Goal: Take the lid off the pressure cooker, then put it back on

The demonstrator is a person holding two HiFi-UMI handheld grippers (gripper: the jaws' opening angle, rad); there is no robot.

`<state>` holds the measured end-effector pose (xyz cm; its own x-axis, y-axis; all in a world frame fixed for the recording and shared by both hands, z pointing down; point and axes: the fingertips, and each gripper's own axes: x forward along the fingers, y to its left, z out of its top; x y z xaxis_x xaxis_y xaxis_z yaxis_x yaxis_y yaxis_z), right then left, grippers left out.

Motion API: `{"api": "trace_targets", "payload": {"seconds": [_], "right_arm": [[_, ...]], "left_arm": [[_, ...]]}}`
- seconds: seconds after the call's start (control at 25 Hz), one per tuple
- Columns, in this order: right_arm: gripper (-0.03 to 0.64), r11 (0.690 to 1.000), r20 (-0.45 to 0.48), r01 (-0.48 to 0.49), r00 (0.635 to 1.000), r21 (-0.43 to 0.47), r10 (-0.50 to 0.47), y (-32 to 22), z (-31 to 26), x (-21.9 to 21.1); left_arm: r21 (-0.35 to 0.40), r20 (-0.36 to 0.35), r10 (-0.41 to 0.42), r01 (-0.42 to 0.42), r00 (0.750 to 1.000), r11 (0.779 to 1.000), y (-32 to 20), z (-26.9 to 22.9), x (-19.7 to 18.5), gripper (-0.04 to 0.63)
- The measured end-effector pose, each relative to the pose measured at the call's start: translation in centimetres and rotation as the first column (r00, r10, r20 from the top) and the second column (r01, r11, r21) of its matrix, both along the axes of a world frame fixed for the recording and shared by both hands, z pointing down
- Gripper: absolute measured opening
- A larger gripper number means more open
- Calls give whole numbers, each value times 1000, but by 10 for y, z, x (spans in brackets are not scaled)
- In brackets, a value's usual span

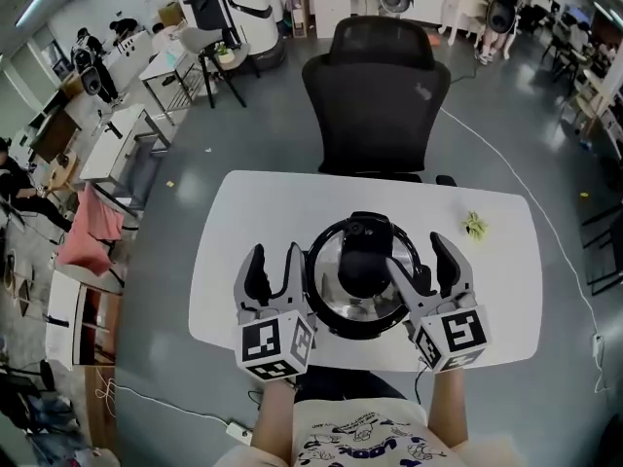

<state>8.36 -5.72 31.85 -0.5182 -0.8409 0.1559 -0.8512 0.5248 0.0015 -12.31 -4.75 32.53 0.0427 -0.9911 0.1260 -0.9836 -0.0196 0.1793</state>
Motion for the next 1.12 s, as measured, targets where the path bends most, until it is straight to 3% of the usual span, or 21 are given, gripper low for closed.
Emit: {"api": "trace_targets", "payload": {"seconds": [0.4, 0.8, 1.12], "right_arm": [[367, 988, -9, 144, 989, -59, -145, -5, 11, -35], [388, 956, -56, 260, 961, -132, -269, -9, 25, -60], [390, 928, -168, 325, 919, -182, -355, -11, 36, -77]], "left_arm": [[-51, -35, -53, 51, 998, 997, 2, 21, -25, 232], [-114, -136, -12, -3, 991, 994, -16, 46, -36, 230], [-210, -238, -5, -47, 971, 977, -24, 95, -42, 230]]}}
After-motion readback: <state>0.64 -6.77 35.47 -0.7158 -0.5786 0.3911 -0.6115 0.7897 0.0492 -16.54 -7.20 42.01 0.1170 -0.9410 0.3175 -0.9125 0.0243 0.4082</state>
